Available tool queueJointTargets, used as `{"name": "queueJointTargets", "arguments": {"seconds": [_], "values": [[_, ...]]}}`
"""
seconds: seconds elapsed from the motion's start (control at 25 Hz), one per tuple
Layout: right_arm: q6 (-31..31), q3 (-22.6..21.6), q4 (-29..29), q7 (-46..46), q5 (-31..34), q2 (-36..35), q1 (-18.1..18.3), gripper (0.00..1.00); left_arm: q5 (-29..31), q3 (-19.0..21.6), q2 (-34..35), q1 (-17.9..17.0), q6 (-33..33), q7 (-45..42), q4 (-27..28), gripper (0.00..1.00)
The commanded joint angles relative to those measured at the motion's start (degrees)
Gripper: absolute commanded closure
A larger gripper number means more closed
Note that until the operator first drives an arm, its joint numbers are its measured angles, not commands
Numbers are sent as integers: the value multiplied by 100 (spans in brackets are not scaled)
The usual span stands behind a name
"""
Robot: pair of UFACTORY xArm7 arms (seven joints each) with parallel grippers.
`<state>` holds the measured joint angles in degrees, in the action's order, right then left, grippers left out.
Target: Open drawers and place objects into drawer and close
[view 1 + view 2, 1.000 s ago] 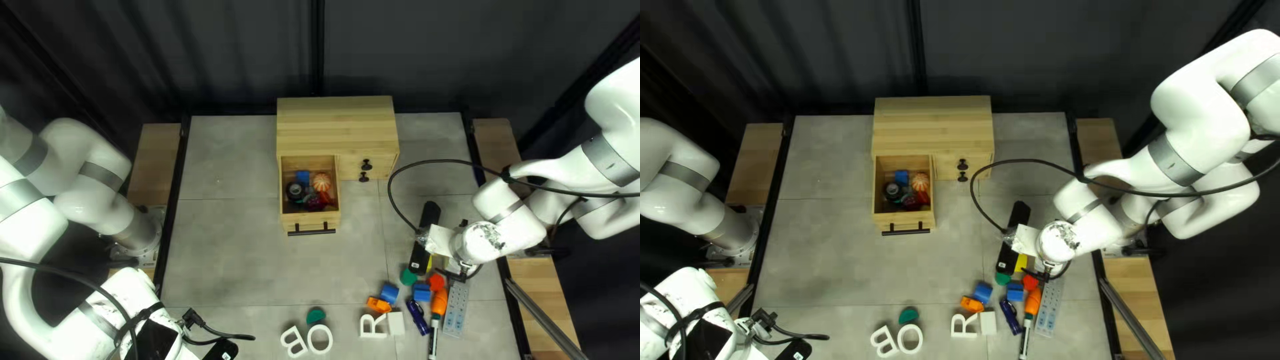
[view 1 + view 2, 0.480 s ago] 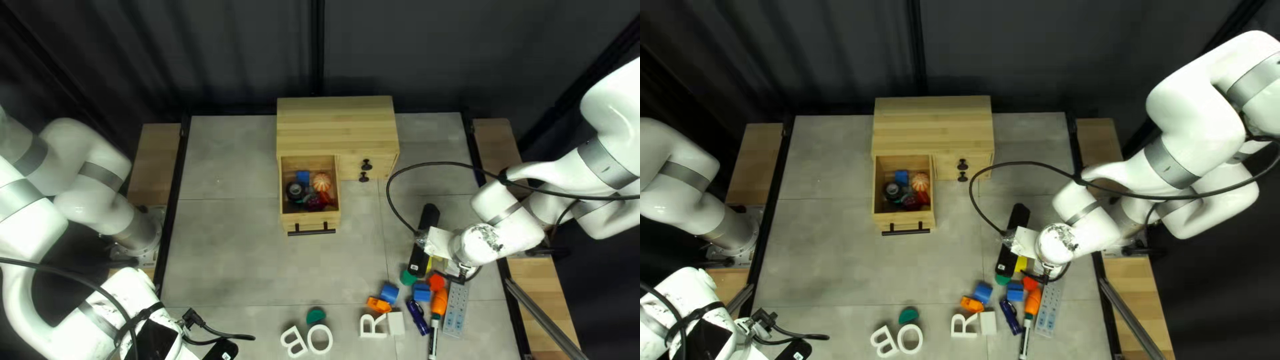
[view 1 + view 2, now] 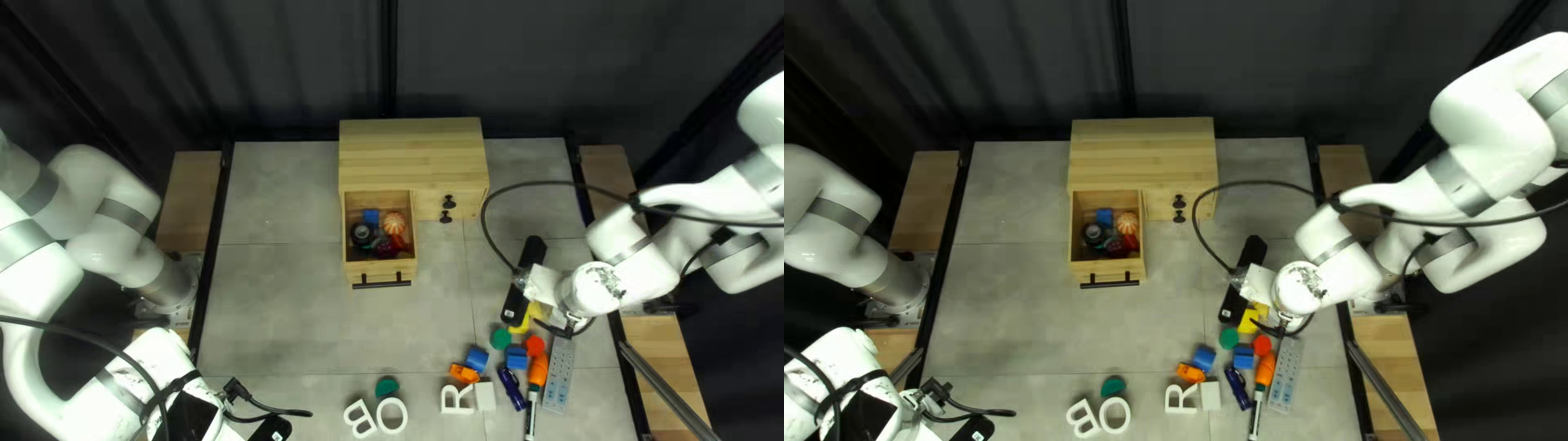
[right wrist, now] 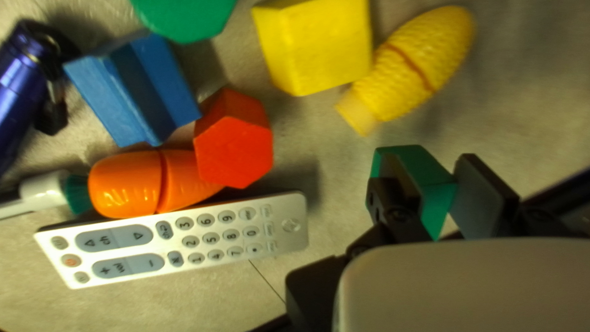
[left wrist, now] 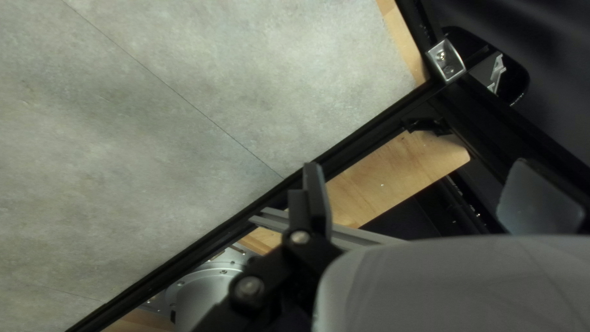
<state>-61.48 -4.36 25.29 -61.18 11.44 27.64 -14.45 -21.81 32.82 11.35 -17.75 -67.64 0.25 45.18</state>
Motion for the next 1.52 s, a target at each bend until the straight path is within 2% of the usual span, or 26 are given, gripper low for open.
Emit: {"name": "queueJointTargets", "arguments": {"seconds": [0.04, 0.24, 0.6, 0.84, 1.0, 1.04, 1.08, 1.12, 1.16, 1.36, 1.52], "values": [[44, 28, 466, -339, 499, 103, 431, 100, 0, 0, 0, 0, 0, 0, 0, 0], [579, 230, 1365, -244, 1083, -852, 805, 99, 0, 0, 0, 0, 0, 0, 0, 0], [1270, 554, 3051, 185, 1525, -2431, 1106, 100, 0, 0, 0, 0, 0, 0, 0, 0], [1754, 674, 3440, 307, 1524, -2798, 1223, 100, 0, 0, 0, 0, 0, 0, 0, 0], [1848, 684, 3857, 411, 1443, -3191, 1248, 98, 0, 0, 0, 0, 0, 0, 0, 0], [1840, 682, 3932, 432, 1429, -3251, 1249, 92, 0, 0, 0, 0, 0, 0, 0, 0], [1822, 679, 3992, 446, 1417, -3296, 1248, 58, 0, 0, 0, 0, 0, 0, 0, 0], [1774, 672, 4088, 482, 1381, -3355, 1247, 14, 0, 0, 0, 0, 0, 0, 0, 0], [1745, 670, 4117, 502, 1354, -3363, 1248, 0, 0, 0, 0, 0, 0, 0, 0, 0], [1652, 674, 3906, 457, 1260, -3143, 1255, 0, 0, 0, 0, 0, 0, 0, 0, 0], [1197, 518, 3526, -47, 1326, -2809, 1091, 0, 0, 0, 0, 0, 0, 0, 0, 0]]}}
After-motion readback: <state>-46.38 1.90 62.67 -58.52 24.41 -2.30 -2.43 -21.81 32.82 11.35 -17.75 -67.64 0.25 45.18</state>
